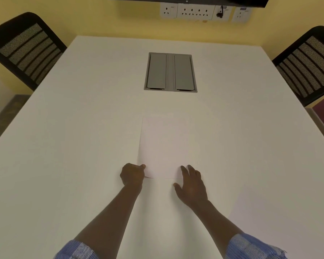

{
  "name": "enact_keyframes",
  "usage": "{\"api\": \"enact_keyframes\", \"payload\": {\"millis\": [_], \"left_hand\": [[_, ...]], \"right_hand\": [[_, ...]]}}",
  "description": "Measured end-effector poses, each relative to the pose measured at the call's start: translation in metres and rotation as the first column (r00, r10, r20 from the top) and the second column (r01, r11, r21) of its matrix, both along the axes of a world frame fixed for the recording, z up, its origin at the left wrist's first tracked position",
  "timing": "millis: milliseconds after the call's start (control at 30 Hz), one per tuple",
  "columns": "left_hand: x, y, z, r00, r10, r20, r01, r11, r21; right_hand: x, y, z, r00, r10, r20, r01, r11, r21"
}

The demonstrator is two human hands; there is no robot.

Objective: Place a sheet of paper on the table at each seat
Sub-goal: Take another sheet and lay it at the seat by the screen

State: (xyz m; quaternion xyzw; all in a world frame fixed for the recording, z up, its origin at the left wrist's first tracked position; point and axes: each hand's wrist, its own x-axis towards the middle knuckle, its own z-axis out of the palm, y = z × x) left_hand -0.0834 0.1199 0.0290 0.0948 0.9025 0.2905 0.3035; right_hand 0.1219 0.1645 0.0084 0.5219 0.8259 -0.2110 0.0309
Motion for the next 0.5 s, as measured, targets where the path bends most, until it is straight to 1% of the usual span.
{"api": "enact_keyframes", "payload": {"millis": [100,233,333,500], "left_hand": [[0.002,-0.004,0.000,0.998,-0.018,-0.062,0.020,0.999,0.028],[0.006,-0.012,-0.001,0.994,0.022,-0.103,-0.012,0.996,0.093],[0.008,-0.017,0.002,0.988,0.007,-0.156,0.016,0.989,0.146],[0.011,-0.030,0.011,0.960,-0.029,-0.277,0.082,0.980,0.182]], "right_hand": [[-0.002,0.000,0.000,1.000,0.009,-0.001,-0.009,1.000,0.005],[-0.003,-0.001,0.000,1.000,0.007,0.009,-0.007,1.000,0.001],[-0.004,0.000,0.001,1.000,0.000,0.012,0.000,1.000,-0.014],[-0.004,0.001,0.006,1.000,0.002,0.026,0.000,0.998,-0.055]]}}
